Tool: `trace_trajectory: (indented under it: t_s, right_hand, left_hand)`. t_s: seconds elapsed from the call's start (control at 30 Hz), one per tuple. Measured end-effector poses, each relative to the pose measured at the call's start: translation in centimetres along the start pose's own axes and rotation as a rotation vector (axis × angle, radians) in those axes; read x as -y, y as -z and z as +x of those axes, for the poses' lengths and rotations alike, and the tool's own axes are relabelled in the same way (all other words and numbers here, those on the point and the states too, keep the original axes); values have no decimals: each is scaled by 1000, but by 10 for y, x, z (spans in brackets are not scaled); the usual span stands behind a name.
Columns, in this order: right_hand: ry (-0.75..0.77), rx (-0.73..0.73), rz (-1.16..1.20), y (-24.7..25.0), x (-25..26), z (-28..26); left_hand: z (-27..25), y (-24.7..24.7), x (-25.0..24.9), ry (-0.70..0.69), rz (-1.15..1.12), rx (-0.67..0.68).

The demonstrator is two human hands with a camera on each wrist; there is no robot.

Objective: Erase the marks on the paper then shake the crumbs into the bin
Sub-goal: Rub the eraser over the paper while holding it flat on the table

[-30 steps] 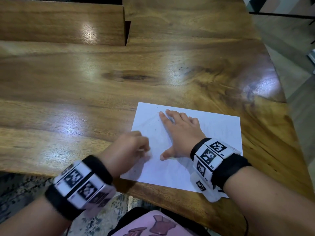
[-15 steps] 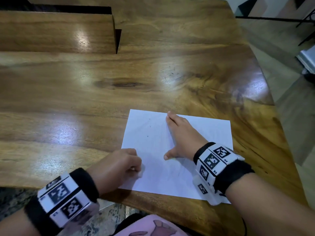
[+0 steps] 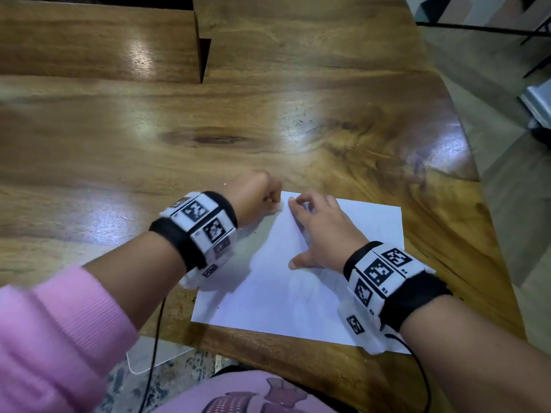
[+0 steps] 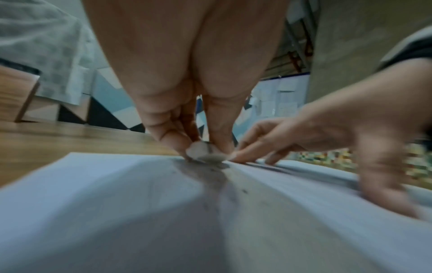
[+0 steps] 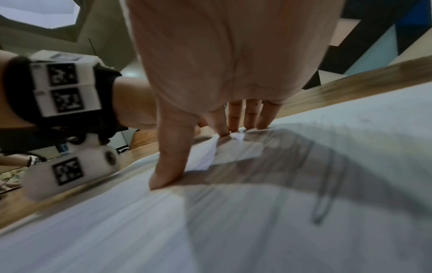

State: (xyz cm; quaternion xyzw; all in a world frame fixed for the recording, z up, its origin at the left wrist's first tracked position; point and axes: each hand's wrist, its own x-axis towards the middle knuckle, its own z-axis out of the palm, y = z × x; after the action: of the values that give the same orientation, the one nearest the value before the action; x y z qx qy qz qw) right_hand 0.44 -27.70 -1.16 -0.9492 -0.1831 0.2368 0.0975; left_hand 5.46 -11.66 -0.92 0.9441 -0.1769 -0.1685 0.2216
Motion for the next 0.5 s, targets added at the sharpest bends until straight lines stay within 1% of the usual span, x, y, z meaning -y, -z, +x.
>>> trace_trajectory:
  t_s: [0.03, 0.1, 0.13, 0.17, 0.27, 0.3, 0.33, 0.37, 0.43, 0.47, 0.5]
  right_hand:
    - [3, 0, 0, 0, -1, 0]
    - [9, -1, -2, 0, -2, 1]
    - [11, -1, -5, 0, -2, 1]
    - [13, -1, -8, 0, -2, 1]
    - [16, -6, -16, -1, -2, 1]
    - [16, -6, -19, -1, -2, 2]
    - [16, -5, -22, -1, -2, 2]
    - [17, -4, -23, -1, -2, 1]
    - [16, -5, -22, -1, -3, 2]
    - [15, -4, -22, -1, -3, 2]
    - [16, -3, -24, -2, -2, 2]
  left_hand:
    - [-8, -2, 2, -19, 5, 56]
    - [-19, -2, 6, -48, 8, 214]
    - [-19, -1, 7, -52, 9, 247]
    - [-16, 0, 6, -54, 13, 222]
    - [3, -1, -1, -4, -2, 17]
    - [5, -2, -4, 1, -10, -10]
    - [4, -2, -4, -6, 0, 12]
    - [0, -1, -3, -27, 25, 66]
    - [-8, 1, 2, -61, 67, 214]
    - [-11, 3, 4, -66, 71, 253]
    - [-10, 4, 4, -67, 66, 245]
